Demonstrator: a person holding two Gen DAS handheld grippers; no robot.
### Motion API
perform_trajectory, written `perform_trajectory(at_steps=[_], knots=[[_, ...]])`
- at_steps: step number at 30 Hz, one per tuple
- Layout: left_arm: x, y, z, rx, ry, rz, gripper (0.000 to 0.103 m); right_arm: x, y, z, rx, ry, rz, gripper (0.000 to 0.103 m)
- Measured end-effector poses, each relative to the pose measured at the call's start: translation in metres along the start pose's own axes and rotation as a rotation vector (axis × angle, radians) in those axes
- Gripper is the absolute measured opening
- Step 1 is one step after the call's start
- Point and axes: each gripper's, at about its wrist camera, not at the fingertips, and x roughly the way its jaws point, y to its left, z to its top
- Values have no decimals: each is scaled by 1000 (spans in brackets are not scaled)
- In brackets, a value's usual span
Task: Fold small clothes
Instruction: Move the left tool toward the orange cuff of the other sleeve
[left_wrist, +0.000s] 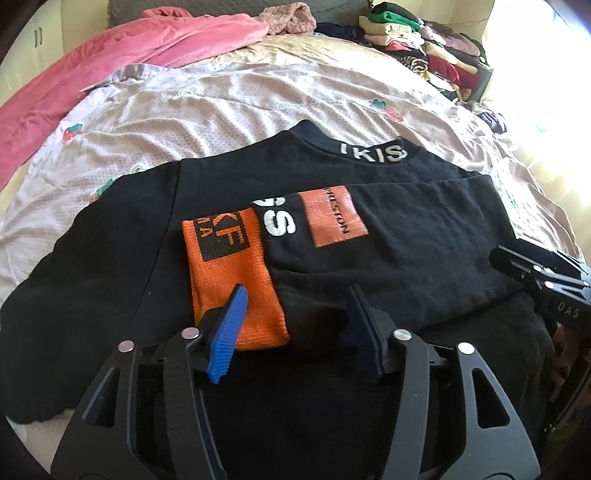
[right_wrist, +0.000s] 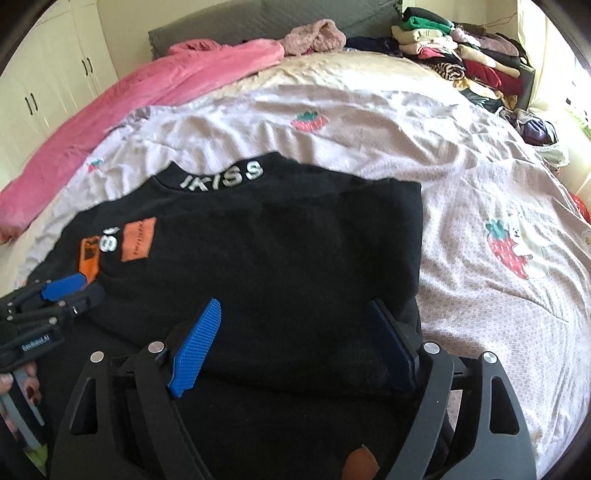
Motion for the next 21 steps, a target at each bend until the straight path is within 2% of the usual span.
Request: perform_trajectory(at_steps=[3, 6, 13, 21], knots=[[-8, 1, -2, 0, -7, 7, 52, -16, 2, 2, 8, -41, 16, 80], [-18, 4, -3, -3, -19, 11, 54, -39, 9, 5, -8, -101, 16, 92], [-46, 16, -5, -13, -49, 36, 64, -95, 13, 19, -29, -211, 34, 92], [-86, 29, -6, -40, -114, 43, 65, -176, 0, 47, 8, -351, 98, 92]])
